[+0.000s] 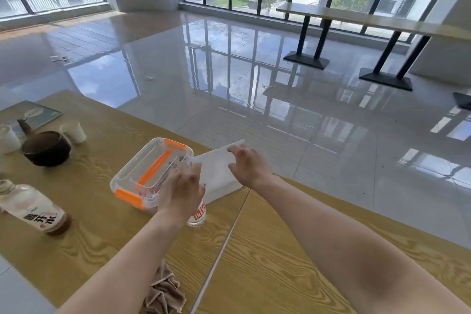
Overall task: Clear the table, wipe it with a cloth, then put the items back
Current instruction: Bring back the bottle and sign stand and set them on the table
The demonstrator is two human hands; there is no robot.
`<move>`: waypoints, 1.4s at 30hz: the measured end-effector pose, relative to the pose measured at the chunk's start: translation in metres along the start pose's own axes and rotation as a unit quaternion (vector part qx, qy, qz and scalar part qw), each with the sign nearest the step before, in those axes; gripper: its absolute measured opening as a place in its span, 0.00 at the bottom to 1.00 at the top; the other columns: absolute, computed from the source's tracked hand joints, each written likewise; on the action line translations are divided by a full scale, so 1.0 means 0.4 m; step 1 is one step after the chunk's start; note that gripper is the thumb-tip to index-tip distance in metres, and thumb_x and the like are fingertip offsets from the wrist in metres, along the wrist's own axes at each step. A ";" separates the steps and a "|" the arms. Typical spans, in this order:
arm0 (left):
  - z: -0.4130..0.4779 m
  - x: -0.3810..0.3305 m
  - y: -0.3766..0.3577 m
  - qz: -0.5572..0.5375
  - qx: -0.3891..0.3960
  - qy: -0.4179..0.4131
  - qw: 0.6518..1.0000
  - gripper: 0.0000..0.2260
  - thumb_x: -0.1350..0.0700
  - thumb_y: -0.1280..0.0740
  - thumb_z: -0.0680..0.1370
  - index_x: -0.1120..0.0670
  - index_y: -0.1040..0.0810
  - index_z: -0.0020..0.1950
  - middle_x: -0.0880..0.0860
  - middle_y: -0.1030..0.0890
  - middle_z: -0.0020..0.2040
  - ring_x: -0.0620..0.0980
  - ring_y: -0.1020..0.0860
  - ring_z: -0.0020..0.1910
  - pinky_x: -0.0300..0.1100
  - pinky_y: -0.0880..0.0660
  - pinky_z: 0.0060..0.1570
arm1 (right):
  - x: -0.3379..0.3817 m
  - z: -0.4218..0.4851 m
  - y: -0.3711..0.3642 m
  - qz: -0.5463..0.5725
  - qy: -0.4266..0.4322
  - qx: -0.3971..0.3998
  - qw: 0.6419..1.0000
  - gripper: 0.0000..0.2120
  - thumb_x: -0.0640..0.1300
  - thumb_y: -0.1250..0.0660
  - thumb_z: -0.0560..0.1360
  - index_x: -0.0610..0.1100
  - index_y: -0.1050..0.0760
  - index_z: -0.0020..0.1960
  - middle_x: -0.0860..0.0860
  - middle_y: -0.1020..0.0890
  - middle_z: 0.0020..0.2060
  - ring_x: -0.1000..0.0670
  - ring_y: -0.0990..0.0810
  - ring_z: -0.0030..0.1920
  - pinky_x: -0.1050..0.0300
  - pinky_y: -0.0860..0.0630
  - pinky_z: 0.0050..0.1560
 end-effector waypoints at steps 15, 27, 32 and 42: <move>0.023 0.039 -0.002 -0.076 0.022 0.043 0.996 0.06 0.59 0.31 0.75 0.58 0.19 0.51 0.57 0.18 0.44 0.58 0.19 0.44 0.45 0.30 0.38 | -0.004 0.119 -0.035 -0.134 0.081 0.015 0.988 0.15 0.39 0.36 0.79 0.47 0.25 0.65 0.47 0.22 0.56 0.42 0.27 0.62 0.51 0.30 0.53; 0.027 0.020 0.008 -0.041 0.012 0.008 0.999 0.07 0.57 0.28 0.76 0.59 0.17 0.50 0.57 0.15 0.47 0.57 0.17 0.46 0.48 0.22 0.43 | -0.044 0.041 0.039 -0.073 0.028 -0.021 0.997 0.09 0.33 0.41 0.76 0.44 0.26 0.42 0.46 0.21 0.37 0.40 0.24 0.38 0.54 0.32 0.38; 0.007 -0.020 0.019 -0.020 0.019 -0.017 0.999 0.07 0.57 0.26 0.75 0.59 0.16 0.50 0.57 0.15 0.48 0.57 0.17 0.46 0.48 0.20 0.44 | -0.084 -0.024 0.129 -0.063 0.011 -0.054 0.996 0.09 0.35 0.41 0.76 0.47 0.27 0.42 0.43 0.18 0.40 0.40 0.22 0.41 0.53 0.28 0.41; -0.019 -0.226 0.056 -0.059 0.021 -0.091 0.994 0.08 0.59 0.25 0.71 0.59 0.22 0.35 0.54 0.18 0.35 0.56 0.21 0.35 0.45 0.29 0.32 | -0.255 -0.257 0.248 -0.088 -0.072 -0.080 0.990 0.10 0.33 0.39 0.73 0.47 0.28 0.39 0.45 0.19 0.38 0.38 0.21 0.40 0.52 0.28 0.39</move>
Point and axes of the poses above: each hand's wrist, its own z-axis towards the middle knuckle, its own y-axis out of the back of the hand, x = y × z, the point moved 7 cm from there along z, towards the middle knuckle
